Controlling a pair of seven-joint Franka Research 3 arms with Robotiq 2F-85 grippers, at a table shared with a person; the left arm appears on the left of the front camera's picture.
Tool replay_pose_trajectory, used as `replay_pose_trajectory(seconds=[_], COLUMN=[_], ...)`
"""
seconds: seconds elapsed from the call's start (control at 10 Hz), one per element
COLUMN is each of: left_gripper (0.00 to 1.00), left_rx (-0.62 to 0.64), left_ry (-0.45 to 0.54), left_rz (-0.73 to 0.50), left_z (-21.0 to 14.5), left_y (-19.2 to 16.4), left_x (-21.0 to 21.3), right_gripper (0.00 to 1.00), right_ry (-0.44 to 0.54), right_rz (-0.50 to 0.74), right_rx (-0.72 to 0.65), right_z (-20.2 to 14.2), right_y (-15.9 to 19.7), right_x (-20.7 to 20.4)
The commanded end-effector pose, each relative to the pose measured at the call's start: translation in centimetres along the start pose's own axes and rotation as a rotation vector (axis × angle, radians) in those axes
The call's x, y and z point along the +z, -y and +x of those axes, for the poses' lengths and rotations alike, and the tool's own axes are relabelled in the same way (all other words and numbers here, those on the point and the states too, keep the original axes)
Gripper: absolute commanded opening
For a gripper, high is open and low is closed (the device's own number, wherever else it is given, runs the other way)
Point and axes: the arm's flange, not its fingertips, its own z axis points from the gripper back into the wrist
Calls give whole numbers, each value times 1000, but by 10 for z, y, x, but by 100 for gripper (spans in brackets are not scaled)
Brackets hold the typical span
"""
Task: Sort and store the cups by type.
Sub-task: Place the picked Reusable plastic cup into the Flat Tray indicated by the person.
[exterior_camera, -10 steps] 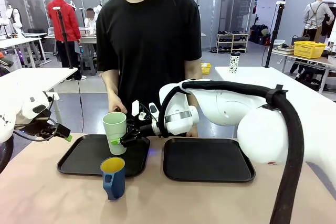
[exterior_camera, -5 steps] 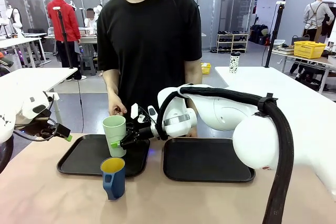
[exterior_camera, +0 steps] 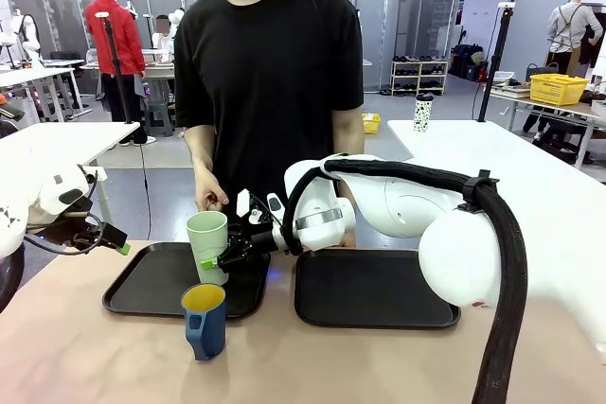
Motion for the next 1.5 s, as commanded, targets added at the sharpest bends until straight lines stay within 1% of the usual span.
replay_pose_trajectory(seconds=[0.0,0.1,0.8,1.1,1.4], left_gripper=[100,100,100,100,100], left_rx=[1,1,1,1,1], left_ry=[4,4,4,4,4], left_rz=[1,1,1,1,1], left_z=[1,1,1,1,1], left_y=[0,0,0,0,0], left_x=[2,2,2,2,2], right_gripper=[96,100,100,100,100], right_ry=[-14,-15,-31,-33,-51], right_rz=[6,9,8,-10,-60], right_rx=[-31,-35,-66,-85,-94], right_z=[3,2,4,3,1], right_y=[8,8,-2,-11,-27], right_x=[-2,-1,17,32,57])
